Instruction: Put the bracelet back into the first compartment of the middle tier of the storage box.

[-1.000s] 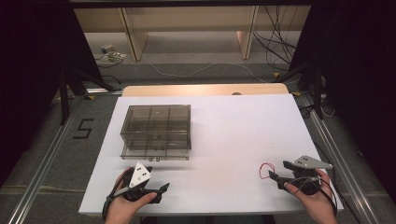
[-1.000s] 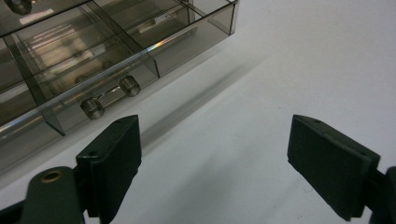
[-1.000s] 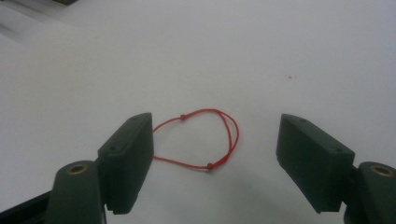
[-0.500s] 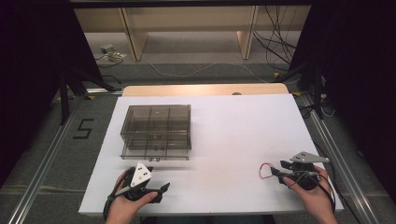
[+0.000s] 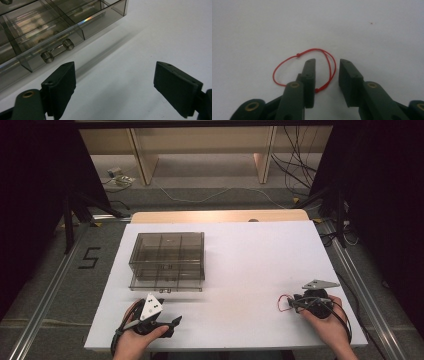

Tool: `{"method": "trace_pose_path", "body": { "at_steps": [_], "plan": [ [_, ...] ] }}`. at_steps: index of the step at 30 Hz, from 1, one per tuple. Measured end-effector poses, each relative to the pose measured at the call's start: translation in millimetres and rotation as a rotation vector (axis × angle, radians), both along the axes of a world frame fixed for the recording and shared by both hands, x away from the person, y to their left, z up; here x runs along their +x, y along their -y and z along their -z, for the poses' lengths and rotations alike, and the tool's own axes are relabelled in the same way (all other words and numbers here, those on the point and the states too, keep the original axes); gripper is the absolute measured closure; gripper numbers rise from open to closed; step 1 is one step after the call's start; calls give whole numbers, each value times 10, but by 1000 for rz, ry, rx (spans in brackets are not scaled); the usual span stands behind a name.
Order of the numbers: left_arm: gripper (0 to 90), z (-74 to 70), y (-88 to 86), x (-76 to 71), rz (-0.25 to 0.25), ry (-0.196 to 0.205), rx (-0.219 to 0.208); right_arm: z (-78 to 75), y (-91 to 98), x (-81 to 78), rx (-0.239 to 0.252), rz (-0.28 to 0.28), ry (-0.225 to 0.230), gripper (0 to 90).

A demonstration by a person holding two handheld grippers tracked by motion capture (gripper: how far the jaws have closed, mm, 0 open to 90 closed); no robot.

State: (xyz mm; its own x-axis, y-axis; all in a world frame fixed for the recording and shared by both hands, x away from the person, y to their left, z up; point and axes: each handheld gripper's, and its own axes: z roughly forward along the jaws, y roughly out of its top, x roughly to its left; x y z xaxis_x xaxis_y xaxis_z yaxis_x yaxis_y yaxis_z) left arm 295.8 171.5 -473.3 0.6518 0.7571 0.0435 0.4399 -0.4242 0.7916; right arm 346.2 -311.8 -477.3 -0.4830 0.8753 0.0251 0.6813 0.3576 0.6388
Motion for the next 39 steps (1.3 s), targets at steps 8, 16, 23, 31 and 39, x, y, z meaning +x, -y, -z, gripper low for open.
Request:
{"method": "trace_pose_path", "body": {
  "at_steps": [8, 16, 23, 31, 39],
  "plan": [
    [180, 3, 3, 1, 3, -1, 0, 4, -19, -9, -21, -17, 0, 828],
    [180, 9, 13, -2, 7, -3, -3, 3, -24, 0, 11, 0, -26, 900],
    [179, 9, 12, -2, 9, -2, -4, -27, -33, -14, 33, -1, -2, 900],
    [179, 12, 17, -3, 9, -3, -5, -106, -58, -46, 67, -10, 55, 900],
    [178, 10, 20, -5, 9, -1, -5, -172, -134, -68, 89, -39, 98, 900]
  ]
}}
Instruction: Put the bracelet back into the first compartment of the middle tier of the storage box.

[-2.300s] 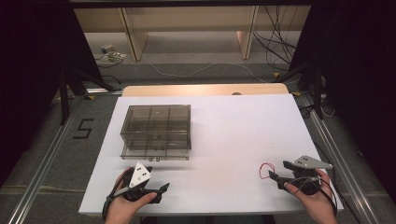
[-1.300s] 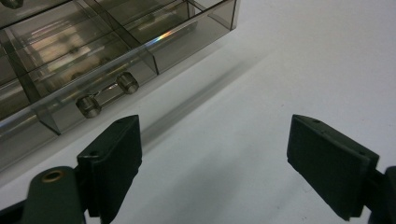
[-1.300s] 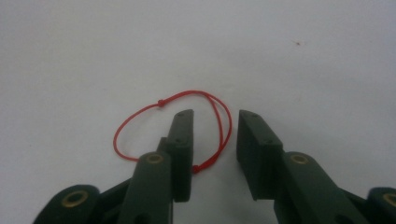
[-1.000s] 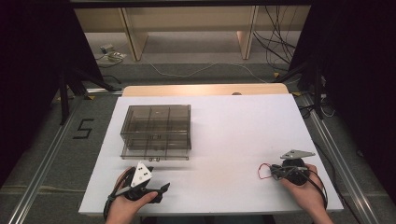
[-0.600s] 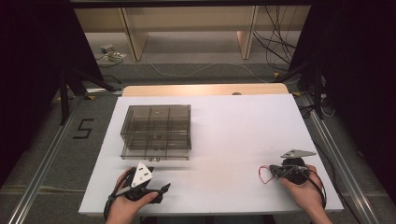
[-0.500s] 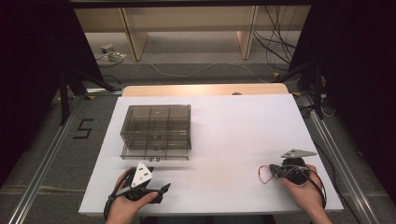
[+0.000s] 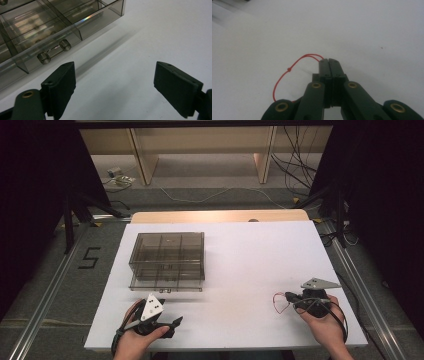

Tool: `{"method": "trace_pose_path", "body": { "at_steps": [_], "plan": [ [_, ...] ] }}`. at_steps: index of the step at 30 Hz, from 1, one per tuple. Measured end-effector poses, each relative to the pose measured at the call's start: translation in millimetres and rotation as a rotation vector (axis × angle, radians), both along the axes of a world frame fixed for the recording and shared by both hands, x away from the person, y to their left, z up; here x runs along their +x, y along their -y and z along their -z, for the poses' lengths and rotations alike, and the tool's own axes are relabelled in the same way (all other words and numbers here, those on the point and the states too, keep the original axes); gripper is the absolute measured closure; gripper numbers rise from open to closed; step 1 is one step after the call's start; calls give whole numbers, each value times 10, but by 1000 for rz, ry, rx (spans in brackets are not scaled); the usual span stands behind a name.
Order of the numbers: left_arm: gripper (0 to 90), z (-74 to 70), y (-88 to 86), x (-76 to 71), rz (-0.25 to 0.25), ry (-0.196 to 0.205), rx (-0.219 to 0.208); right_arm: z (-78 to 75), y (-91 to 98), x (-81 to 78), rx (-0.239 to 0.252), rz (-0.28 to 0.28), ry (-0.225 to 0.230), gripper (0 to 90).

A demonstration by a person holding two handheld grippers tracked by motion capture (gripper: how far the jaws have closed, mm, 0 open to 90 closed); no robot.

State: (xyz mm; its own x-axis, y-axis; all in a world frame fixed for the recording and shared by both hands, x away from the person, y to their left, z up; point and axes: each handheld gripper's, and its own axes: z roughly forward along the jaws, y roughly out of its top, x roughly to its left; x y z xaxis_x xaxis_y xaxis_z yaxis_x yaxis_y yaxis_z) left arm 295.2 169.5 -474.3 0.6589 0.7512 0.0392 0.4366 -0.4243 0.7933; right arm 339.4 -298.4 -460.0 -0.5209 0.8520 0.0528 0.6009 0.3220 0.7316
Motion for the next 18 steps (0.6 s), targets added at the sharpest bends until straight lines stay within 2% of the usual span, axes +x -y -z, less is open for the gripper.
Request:
{"method": "trace_pose_path", "body": {
  "at_steps": [18],
  "plan": [
    [176, 1, 12, -2, 4, 2, 1, -100, -252, 4, 24, -65, 46, 900]
  ]
}}
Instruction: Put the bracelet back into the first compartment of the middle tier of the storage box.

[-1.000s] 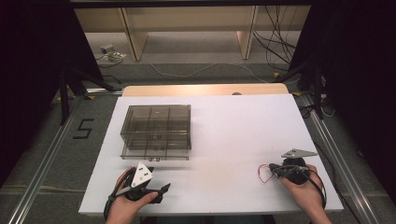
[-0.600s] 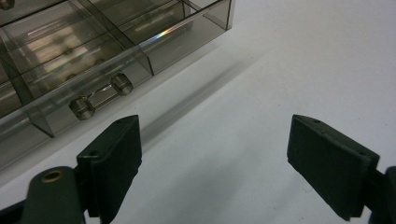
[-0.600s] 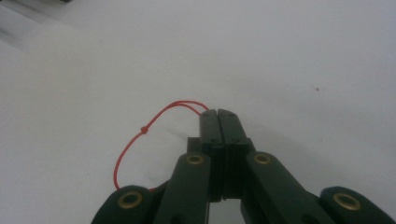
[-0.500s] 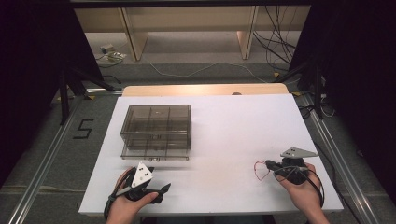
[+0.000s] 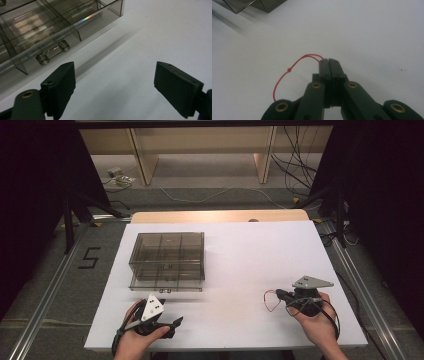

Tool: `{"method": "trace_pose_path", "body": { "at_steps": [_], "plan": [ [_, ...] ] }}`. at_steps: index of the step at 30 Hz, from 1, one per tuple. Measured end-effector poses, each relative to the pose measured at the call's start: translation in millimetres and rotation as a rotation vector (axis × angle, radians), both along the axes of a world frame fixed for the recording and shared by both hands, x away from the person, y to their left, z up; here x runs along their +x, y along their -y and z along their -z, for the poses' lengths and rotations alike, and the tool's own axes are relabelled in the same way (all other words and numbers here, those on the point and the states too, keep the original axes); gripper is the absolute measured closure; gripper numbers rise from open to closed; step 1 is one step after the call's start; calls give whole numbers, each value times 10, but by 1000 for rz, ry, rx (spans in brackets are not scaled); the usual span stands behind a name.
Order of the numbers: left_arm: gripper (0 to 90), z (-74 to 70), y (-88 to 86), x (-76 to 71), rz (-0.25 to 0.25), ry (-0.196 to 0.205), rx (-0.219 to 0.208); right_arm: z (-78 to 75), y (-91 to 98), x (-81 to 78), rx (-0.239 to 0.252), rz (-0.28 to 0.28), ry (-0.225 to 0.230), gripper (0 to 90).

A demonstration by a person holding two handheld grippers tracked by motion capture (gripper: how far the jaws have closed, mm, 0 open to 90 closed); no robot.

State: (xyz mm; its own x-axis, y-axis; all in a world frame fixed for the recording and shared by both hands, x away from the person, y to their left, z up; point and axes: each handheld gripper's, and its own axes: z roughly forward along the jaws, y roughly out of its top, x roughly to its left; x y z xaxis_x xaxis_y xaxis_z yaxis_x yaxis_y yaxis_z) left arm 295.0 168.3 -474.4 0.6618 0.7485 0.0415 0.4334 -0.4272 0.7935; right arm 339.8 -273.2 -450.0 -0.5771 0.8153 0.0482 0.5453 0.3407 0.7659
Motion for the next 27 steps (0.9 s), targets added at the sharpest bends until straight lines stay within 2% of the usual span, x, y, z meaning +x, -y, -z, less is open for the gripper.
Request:
{"method": "trace_pose_path", "body": {
  "at_steps": [27],
  "plan": [
    [171, 0, 15, -4, 2, 4, -2, -95, -379, 68, -1, -81, 30, 900]
  ]
}}
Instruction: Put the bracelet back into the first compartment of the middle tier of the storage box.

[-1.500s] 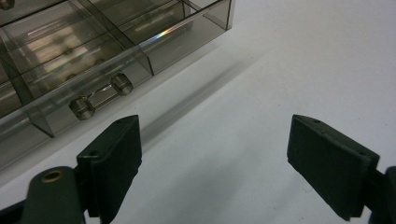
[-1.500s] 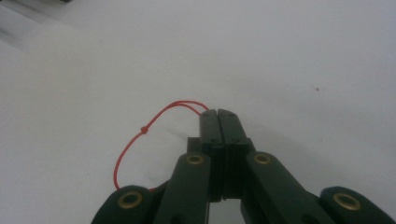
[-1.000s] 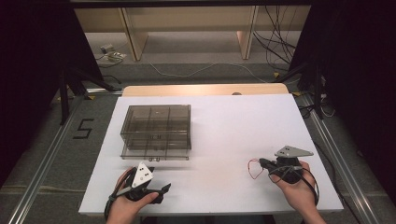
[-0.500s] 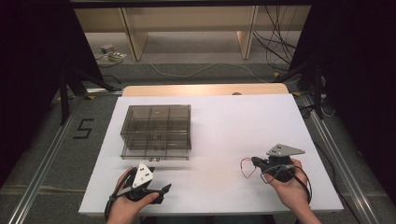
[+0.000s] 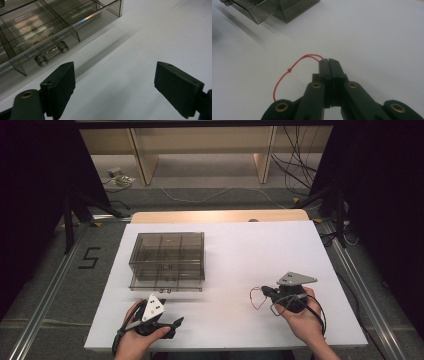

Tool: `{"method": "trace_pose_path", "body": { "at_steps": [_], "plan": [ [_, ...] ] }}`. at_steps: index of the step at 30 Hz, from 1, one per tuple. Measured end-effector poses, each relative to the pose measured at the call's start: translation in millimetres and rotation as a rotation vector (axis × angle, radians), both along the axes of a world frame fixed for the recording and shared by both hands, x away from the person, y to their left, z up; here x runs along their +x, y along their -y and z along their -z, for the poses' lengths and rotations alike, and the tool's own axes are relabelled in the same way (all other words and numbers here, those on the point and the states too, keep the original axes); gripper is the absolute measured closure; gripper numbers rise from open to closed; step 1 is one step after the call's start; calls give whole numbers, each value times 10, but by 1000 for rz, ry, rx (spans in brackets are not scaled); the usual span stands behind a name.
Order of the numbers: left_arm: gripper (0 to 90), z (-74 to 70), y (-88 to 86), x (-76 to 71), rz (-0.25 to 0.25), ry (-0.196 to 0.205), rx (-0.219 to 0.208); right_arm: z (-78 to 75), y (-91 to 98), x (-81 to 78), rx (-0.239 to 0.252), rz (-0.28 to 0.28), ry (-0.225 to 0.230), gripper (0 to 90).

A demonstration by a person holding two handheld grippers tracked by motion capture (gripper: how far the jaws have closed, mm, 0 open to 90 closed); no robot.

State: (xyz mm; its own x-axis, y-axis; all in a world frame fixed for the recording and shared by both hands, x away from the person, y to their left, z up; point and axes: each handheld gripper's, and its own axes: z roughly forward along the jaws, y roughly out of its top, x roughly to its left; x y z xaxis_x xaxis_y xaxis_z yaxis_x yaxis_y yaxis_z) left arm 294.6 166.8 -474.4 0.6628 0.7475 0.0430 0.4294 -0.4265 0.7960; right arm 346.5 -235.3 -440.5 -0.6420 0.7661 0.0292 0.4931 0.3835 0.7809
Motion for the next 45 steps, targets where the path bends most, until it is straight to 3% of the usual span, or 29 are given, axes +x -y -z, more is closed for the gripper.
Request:
{"method": "trace_pose_path", "body": {
  "at_steps": [45],
  "plan": [
    [165, 7, 22, -3, 10, -4, 1, -108, -539, 126, -6, -102, 35, 900]
  ]
}}
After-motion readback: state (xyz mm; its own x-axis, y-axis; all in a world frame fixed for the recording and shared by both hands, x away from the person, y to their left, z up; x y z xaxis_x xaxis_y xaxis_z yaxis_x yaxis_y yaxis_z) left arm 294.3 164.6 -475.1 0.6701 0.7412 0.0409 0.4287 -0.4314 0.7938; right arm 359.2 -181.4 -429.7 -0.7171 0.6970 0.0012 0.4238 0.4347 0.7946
